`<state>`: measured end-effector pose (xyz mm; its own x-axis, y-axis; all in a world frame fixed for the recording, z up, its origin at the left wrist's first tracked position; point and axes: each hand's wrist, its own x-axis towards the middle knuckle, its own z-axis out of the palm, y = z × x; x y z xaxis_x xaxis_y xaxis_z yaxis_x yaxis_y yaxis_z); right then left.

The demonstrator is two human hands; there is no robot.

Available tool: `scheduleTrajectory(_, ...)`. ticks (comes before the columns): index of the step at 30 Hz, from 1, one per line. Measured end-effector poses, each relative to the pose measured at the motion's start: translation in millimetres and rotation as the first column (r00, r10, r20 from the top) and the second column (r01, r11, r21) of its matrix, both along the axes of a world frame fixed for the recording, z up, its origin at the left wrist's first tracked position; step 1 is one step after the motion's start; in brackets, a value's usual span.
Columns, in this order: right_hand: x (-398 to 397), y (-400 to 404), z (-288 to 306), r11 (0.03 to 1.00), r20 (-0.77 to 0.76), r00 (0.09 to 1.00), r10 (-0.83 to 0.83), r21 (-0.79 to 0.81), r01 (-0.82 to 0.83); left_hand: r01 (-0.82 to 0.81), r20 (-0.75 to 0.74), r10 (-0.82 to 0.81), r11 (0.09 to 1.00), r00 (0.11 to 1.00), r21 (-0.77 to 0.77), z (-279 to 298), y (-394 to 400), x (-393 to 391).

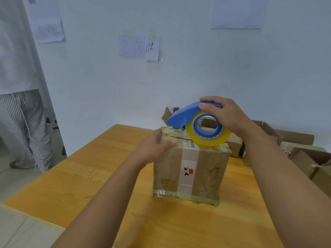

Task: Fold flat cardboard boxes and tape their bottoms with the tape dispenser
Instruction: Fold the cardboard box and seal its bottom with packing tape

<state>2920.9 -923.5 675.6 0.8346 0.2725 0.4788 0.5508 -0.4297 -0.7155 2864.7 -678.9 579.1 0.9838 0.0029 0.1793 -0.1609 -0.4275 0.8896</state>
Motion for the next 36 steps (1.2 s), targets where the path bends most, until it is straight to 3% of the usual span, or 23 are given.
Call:
scheduleTrajectory(2,-1,2,0,1.0,0.004,1.0,-0.004,-0.004,0.004,-0.02,0.04,0.019,1.0,0.999,0.01,1,2,5)
scheduleTrajectory(6,0,6,2,0.997,0.024,0.999,-0.043,-0.056,0.045,-0.015,0.096,-0.012,0.96,0.995,0.279,2,11,15)
scheduleTrajectory(8,2,7,1,0.995,0.028,0.997,-0.079,-0.062,0.08,-0.037,0.148,-0.015,0.94,0.989,0.339,0,10,17)
scheduleTrajectory(14,8,0,-1,0.979,0.056,0.992,-0.116,-0.162,0.124,-0.044,0.073,0.027,0.97,0.997,0.239,-6,9,21)
scheduleTrajectory(19,12,-7,-10,0.975,0.031,0.992,-0.125,-0.183,0.129,0.052,0.059,-0.077,0.939,0.995,0.341,-3,-6,19)
scheduleTrajectory(23,12,-16,-20,0.979,0.051,0.986,-0.159,-0.122,0.165,0.01,0.198,-0.118,0.879,0.973,0.477,0,-19,19)
scheduleTrajectory(27,17,-33,-30,0.981,0.002,0.986,-0.166,-0.104,0.165,0.094,0.154,-0.185,0.88,0.971,0.465,-5,-22,23)
scheduleTrajectory(31,19,-45,-41,0.983,-0.022,0.983,-0.182,-0.04,0.181,0.006,0.179,-0.127,0.83,0.976,0.557,-15,-27,33)
scheduleTrajectory(36,17,-58,-44,0.985,-0.025,0.985,-0.169,-0.027,0.168,0.061,0.126,-0.162,0.817,0.979,0.573,-31,-37,39)
